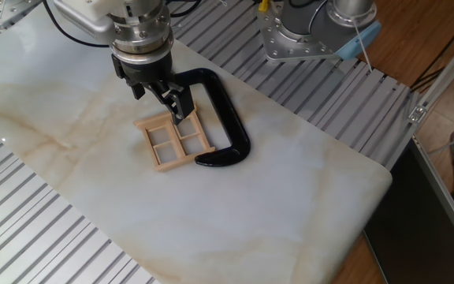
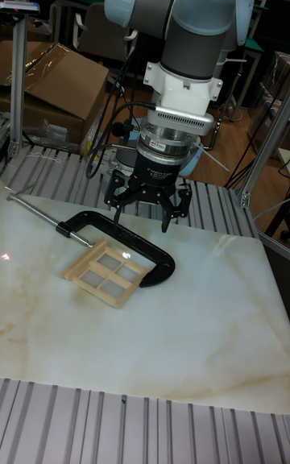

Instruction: Open a sliding window

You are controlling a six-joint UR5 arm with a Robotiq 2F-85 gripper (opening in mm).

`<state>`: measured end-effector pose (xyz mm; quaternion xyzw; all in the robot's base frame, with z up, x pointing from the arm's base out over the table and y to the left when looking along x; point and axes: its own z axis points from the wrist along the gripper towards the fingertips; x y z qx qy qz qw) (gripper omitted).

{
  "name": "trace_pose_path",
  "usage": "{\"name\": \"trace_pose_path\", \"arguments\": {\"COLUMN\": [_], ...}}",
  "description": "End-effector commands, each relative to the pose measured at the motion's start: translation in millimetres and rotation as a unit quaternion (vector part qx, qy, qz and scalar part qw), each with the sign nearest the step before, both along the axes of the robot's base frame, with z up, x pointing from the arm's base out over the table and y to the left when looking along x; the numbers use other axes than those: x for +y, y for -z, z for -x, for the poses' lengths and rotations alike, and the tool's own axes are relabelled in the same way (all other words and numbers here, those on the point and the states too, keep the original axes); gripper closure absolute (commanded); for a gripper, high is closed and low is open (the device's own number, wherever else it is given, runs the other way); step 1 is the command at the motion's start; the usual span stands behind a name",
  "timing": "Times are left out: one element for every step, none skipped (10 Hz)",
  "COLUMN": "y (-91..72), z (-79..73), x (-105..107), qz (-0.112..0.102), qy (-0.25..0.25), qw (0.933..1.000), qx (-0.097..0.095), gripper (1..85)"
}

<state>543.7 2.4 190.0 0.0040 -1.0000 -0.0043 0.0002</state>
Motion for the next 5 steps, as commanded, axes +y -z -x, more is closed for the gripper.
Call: {"name": "trace_pose_path", "arguments": {"y": [-7.1,-6.2,-6.2,-6.4,-6.5], "z": [-61.0,-61.5,-61.7,-62.1,-62.2], "x": [4.4,4.5,4.3,4.7,4.8], "qz": [-0.012,-0.008,-0.008,-0.008,-0.007], "qy": [0.071,0.071,0.071,0.071,0.072], "qw": [0.9905,0.9903,0.9902,0.9902,0.9902], "qx": [-0.117,-0.119,-0.120,-0.120,-0.119], "gripper": [85.0,85.0,85.0,85.0,85.0]}}
